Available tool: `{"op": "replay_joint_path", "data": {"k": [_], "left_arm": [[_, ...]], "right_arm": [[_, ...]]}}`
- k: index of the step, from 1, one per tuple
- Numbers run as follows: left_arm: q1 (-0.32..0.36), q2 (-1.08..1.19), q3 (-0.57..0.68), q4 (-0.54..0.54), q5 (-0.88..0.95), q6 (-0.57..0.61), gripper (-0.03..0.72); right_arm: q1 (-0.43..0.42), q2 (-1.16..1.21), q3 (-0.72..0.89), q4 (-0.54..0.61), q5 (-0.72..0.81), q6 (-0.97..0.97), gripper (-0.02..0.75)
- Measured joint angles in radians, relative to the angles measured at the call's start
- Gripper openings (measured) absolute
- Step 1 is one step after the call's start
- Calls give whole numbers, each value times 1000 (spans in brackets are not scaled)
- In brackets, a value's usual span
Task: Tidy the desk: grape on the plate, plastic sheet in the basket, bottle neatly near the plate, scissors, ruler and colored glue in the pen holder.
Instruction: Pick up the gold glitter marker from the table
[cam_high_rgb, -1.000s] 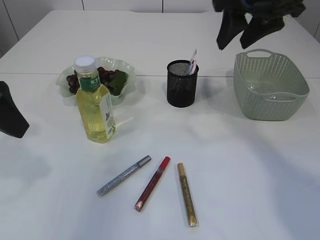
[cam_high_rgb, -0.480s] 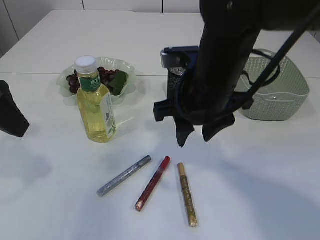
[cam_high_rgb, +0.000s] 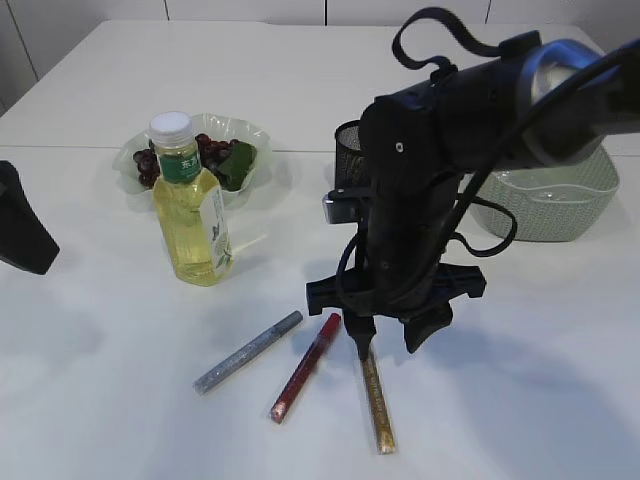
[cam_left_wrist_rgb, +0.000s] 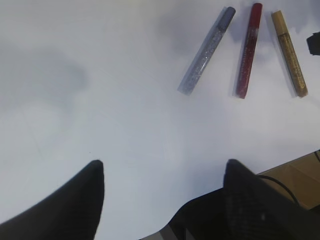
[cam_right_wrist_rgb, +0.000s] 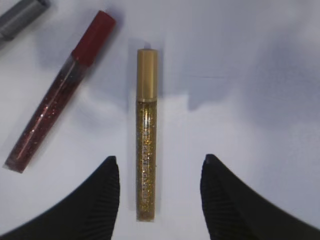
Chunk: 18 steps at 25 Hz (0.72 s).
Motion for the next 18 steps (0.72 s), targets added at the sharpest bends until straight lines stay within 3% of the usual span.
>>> {"op": "replay_joint_path", "data": {"k": [18], "left_arm": [[0,0,0,0,-7,0,541]], "right_arm": [[7,120,0,24,-69,-6,414]]}}
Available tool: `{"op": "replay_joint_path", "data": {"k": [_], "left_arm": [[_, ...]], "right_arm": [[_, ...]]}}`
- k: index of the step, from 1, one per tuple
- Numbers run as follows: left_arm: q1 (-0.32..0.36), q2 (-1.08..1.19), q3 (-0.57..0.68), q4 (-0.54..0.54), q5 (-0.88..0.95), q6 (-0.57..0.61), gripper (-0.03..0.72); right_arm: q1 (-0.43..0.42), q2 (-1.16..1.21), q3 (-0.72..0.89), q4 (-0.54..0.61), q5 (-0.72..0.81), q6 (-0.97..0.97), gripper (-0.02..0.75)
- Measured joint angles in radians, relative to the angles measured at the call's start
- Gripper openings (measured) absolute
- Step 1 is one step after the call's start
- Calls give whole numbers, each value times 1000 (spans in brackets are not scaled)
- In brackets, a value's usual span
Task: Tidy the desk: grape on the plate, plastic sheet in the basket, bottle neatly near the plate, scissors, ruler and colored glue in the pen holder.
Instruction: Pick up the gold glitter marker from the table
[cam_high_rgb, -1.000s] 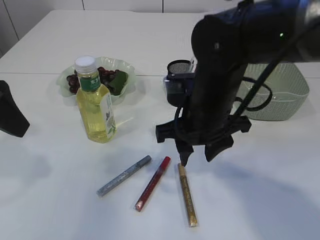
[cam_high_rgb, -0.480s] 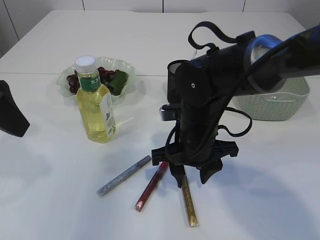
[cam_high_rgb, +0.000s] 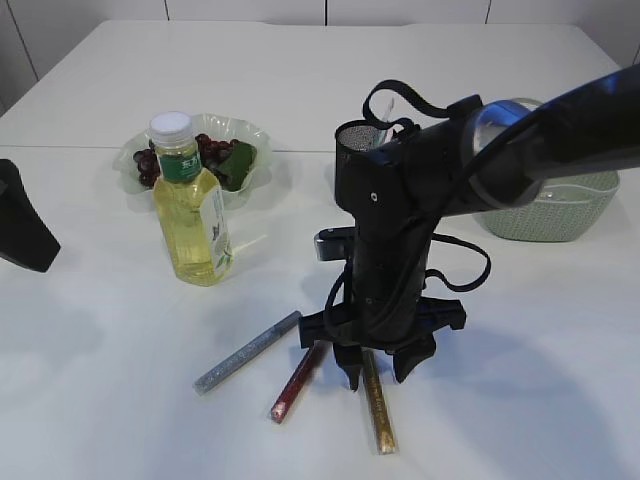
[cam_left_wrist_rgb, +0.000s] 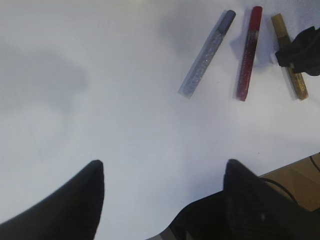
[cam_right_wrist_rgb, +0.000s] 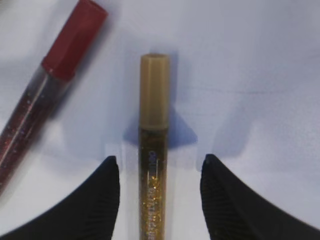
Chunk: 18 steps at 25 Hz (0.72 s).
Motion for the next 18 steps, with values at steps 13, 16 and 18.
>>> {"op": "replay_joint_path", "data": {"k": [13,16,18], "left_arm": [[0,0,0,0,-2,0,541],[0,0,0,0,-2,0,541],[0,0,0,0,-2,0,541]], "right_arm": [[0,25,0,4,-5,-1,262],[0,25,0,5,-5,-1,202],[0,25,0,6,-5,-3,157]]}}
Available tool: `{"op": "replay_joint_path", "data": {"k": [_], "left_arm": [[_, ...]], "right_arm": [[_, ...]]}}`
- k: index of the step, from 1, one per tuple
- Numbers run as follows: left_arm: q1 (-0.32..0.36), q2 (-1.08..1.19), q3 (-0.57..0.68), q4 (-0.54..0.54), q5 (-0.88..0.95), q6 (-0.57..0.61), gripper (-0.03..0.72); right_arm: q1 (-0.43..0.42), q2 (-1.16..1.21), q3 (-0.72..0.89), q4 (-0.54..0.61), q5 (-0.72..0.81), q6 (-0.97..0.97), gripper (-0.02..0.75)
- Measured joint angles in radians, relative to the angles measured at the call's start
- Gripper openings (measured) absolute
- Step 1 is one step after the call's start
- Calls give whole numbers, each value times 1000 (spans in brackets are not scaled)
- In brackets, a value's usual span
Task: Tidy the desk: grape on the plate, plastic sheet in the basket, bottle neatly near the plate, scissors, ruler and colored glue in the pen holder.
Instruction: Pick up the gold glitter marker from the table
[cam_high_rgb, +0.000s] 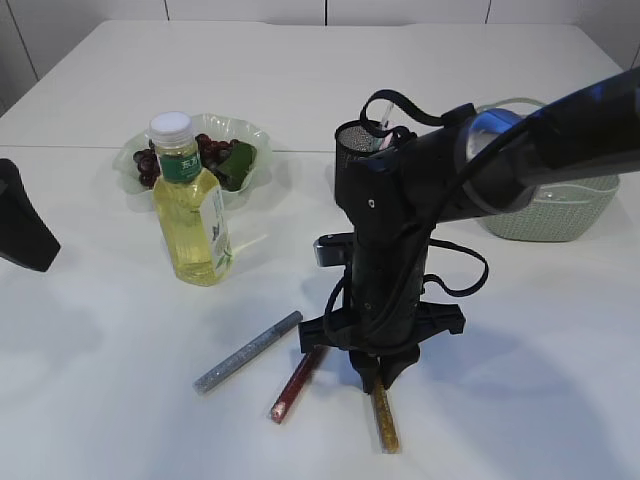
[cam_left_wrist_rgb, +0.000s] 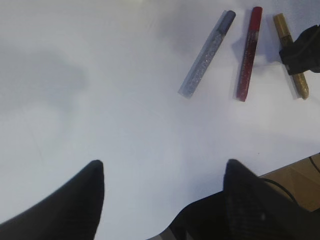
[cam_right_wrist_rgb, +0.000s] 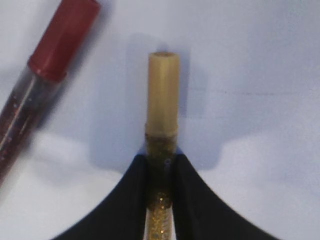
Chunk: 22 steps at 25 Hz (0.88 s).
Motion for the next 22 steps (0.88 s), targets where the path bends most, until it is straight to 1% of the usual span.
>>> {"op": "replay_joint_path", "data": {"k": [4,14,18,20,22], "left_arm": [[0,0,0,0,0,0,541],[0,0,0,0,0,0,541],[0,0,0,0,-2,0,541],[0,0,0,0,-2,0,541],[0,0,0,0,-2,0,541]], "right_arm": [[0,0,0,0,0,-26,106],[-2,-47,-12,3,-5,-101,100],[-34,-104,-50,12,-5,-153,99],[-67,-130,-82,35,-5,-205,99],[-107,-152,-128,85,-3,-264,99]]}}
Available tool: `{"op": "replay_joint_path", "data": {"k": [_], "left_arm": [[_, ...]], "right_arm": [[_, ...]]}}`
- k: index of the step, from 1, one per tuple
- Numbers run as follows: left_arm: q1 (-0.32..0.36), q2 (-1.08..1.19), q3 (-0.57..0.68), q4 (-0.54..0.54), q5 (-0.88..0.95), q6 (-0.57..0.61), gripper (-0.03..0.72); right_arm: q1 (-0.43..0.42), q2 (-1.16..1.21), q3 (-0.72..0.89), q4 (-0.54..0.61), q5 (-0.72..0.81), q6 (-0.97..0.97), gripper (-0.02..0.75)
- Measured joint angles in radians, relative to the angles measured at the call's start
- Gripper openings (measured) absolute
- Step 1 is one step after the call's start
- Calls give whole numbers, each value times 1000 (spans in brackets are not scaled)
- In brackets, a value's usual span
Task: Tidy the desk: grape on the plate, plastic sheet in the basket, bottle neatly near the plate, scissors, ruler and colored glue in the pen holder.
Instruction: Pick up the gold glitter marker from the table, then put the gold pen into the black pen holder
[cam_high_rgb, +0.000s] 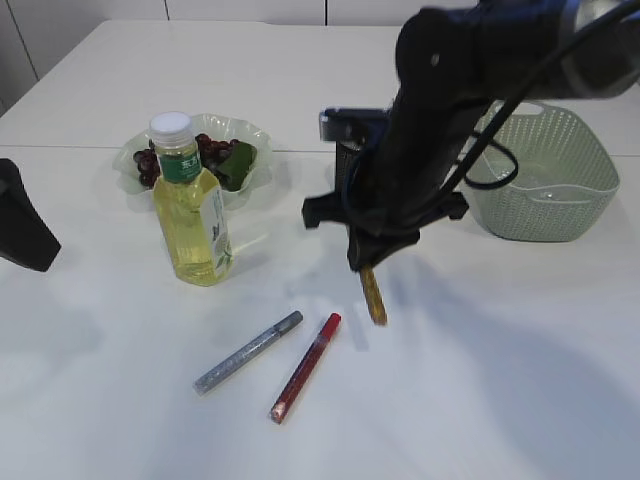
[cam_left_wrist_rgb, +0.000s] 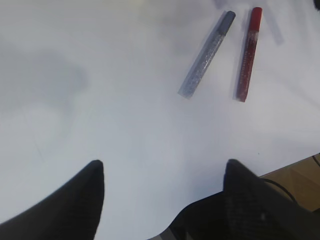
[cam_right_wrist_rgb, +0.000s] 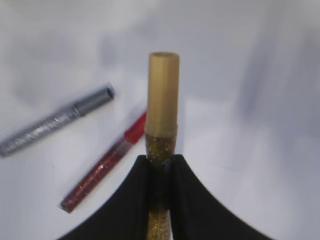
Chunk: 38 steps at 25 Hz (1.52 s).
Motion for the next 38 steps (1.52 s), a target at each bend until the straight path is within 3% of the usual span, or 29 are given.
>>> {"op": "replay_joint_path", "data": {"k": [6,12,20,23,29,38], "left_arm": [[0,0,0,0,10,0,541],[0,0,0,0,15,0,541],[0,0,0,0,36,0,541],[0,0,0,0,38,0,541],[0,0,0,0,40,0,541],[0,0,0,0,42,0,541]], "right_arm": [[-162,-12,-147,290,-22,-301,99],[-275,-12,-195,580,-195,-611,99],[-286,36,-197,919,-435,-1094,98],[-286,72,-197,997,-504,-1230,98],[-286,146,-197,1175,-591,-1508,98],[-286,217,-197,1614,-623,-1974,98]]}}
